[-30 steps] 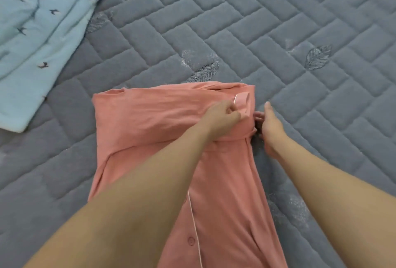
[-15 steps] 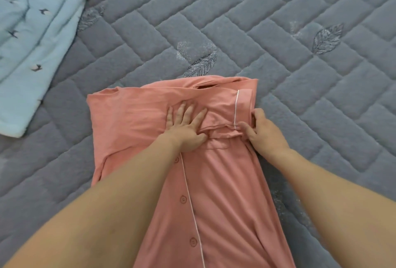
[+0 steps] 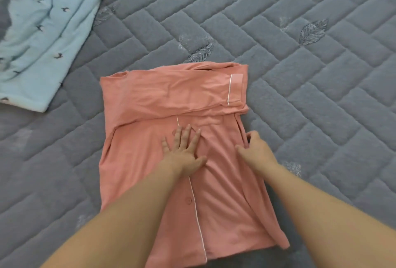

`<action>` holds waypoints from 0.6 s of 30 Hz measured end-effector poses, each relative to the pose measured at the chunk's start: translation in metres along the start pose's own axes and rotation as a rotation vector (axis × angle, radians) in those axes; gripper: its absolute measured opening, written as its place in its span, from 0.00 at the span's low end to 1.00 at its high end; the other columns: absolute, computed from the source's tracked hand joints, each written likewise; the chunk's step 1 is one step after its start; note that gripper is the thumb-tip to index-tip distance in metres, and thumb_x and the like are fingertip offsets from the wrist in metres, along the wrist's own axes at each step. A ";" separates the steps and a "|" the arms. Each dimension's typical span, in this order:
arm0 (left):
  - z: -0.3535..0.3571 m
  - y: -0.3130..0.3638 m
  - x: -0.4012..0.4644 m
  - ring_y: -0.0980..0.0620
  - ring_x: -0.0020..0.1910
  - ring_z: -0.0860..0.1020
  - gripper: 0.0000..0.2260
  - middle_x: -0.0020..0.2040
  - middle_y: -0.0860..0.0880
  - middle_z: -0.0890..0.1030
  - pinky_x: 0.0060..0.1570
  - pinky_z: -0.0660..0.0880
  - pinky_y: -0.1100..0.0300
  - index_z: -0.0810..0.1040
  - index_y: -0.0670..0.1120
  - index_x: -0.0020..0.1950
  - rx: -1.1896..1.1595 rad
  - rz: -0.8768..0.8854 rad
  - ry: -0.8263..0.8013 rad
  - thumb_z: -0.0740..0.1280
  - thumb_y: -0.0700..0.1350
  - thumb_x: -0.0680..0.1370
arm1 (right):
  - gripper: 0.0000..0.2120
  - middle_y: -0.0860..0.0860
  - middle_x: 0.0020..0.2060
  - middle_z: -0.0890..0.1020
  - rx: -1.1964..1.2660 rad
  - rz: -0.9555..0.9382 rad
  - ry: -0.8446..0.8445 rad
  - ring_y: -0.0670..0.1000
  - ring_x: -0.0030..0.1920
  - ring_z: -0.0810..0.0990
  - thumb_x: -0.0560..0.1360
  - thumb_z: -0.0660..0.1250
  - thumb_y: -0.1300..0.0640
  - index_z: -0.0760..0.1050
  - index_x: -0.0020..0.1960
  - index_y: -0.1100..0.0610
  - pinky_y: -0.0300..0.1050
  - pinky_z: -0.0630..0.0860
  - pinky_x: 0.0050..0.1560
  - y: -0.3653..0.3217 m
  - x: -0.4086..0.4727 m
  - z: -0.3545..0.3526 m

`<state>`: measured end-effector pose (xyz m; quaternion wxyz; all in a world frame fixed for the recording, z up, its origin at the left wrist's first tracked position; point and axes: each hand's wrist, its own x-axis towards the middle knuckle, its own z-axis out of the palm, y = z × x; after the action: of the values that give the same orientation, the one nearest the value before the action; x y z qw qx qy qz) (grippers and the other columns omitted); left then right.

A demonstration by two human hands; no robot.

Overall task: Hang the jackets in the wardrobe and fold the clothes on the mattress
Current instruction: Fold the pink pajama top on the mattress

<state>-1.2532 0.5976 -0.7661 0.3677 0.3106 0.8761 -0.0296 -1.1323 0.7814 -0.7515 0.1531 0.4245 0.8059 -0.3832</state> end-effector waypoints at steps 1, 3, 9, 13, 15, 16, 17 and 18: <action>0.010 0.001 -0.012 0.49 0.73 0.23 0.40 0.76 0.54 0.26 0.68 0.31 0.30 0.31 0.62 0.77 -0.001 -0.020 -0.023 0.55 0.69 0.76 | 0.17 0.56 0.53 0.79 0.002 0.036 -0.021 0.59 0.53 0.78 0.75 0.67 0.52 0.68 0.59 0.58 0.49 0.74 0.50 0.006 -0.012 0.004; 0.029 0.003 -0.036 0.48 0.71 0.21 0.43 0.74 0.55 0.23 0.66 0.30 0.29 0.30 0.63 0.75 -0.012 -0.049 -0.077 0.57 0.71 0.73 | 0.12 0.56 0.50 0.79 0.004 0.092 -0.063 0.58 0.50 0.77 0.73 0.66 0.53 0.69 0.52 0.58 0.48 0.72 0.47 0.019 -0.034 0.013; 0.084 0.005 -0.105 0.47 0.69 0.19 0.58 0.70 0.55 0.18 0.63 0.31 0.24 0.23 0.62 0.72 0.023 -0.034 -0.188 0.65 0.76 0.61 | 0.06 0.54 0.43 0.83 0.160 0.221 -0.148 0.57 0.45 0.82 0.71 0.69 0.55 0.78 0.46 0.57 0.51 0.80 0.46 0.068 -0.107 0.039; 0.121 0.002 -0.139 0.46 0.68 0.18 0.64 0.68 0.53 0.15 0.60 0.31 0.22 0.19 0.62 0.69 0.115 -0.008 -0.162 0.67 0.76 0.55 | 0.09 0.57 0.42 0.82 0.359 0.433 -0.309 0.56 0.36 0.80 0.74 0.72 0.57 0.77 0.52 0.59 0.44 0.76 0.36 0.092 -0.146 0.057; 0.134 -0.001 -0.149 0.46 0.71 0.20 0.62 0.70 0.52 0.17 0.61 0.34 0.20 0.21 0.62 0.71 0.145 0.011 -0.101 0.68 0.71 0.58 | 0.05 0.56 0.36 0.81 0.530 0.509 -0.287 0.54 0.30 0.78 0.77 0.69 0.59 0.74 0.50 0.57 0.44 0.74 0.35 0.093 -0.162 0.064; 0.138 -0.003 -0.155 0.46 0.73 0.22 0.60 0.72 0.52 0.19 0.62 0.36 0.21 0.22 0.61 0.72 0.145 0.024 -0.059 0.67 0.69 0.61 | 0.03 0.55 0.32 0.79 0.647 0.536 -0.226 0.52 0.27 0.76 0.77 0.68 0.60 0.74 0.47 0.57 0.44 0.75 0.33 0.093 -0.168 0.068; 0.143 -0.005 -0.160 0.46 0.74 0.25 0.57 0.74 0.53 0.22 0.63 0.38 0.22 0.25 0.61 0.74 0.149 0.039 -0.015 0.66 0.68 0.63 | 0.04 0.54 0.28 0.76 0.754 0.560 -0.151 0.49 0.24 0.74 0.78 0.66 0.61 0.73 0.45 0.57 0.43 0.75 0.30 0.092 -0.172 0.071; 0.147 -0.008 -0.167 0.46 0.76 0.29 0.53 0.76 0.53 0.26 0.65 0.40 0.23 0.27 0.59 0.76 0.164 0.052 0.039 0.64 0.66 0.66 | 0.06 0.52 0.25 0.73 0.849 0.593 -0.070 0.46 0.20 0.70 0.78 0.66 0.61 0.72 0.43 0.57 0.40 0.74 0.26 0.091 -0.176 0.073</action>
<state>-1.0756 0.4630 -0.7641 0.3245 0.3627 0.8694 -0.0854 -0.9605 0.6592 -0.7434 0.0964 0.6462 0.4187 -0.6307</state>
